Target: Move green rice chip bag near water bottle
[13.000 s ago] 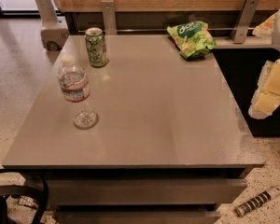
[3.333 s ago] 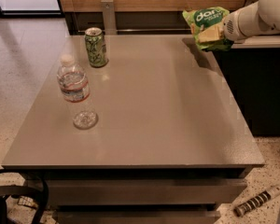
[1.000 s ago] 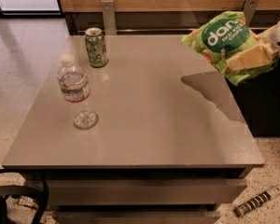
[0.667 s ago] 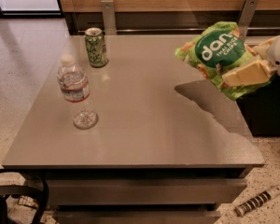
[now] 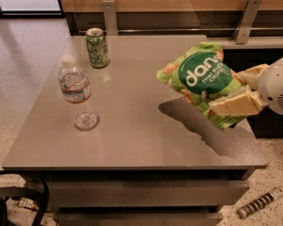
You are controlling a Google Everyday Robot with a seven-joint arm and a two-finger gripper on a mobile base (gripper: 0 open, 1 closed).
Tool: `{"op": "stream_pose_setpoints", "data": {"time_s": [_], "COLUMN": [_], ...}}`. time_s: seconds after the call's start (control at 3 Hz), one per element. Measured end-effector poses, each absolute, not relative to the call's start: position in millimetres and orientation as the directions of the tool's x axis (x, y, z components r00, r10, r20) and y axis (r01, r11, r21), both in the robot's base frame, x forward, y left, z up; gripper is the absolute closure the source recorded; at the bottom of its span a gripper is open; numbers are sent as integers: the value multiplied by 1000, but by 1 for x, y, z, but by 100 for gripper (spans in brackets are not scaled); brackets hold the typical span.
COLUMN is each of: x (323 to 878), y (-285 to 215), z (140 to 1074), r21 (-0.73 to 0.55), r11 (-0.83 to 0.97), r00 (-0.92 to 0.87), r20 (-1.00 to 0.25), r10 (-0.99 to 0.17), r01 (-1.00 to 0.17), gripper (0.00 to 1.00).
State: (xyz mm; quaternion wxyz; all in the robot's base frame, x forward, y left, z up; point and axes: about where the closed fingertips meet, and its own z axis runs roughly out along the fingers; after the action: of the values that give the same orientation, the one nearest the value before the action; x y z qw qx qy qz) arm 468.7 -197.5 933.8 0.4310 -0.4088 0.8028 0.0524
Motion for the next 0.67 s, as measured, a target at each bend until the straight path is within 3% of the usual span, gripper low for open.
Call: {"op": "stream_pose_setpoints", "data": {"time_s": [0.67], "x": [457], "y": [-138], "z": [904], "r21": [-209], "r11": [598], "r00": [-287], "r20": [-726], "r10": [-624], "r01": [-774], "gripper": [100]}}
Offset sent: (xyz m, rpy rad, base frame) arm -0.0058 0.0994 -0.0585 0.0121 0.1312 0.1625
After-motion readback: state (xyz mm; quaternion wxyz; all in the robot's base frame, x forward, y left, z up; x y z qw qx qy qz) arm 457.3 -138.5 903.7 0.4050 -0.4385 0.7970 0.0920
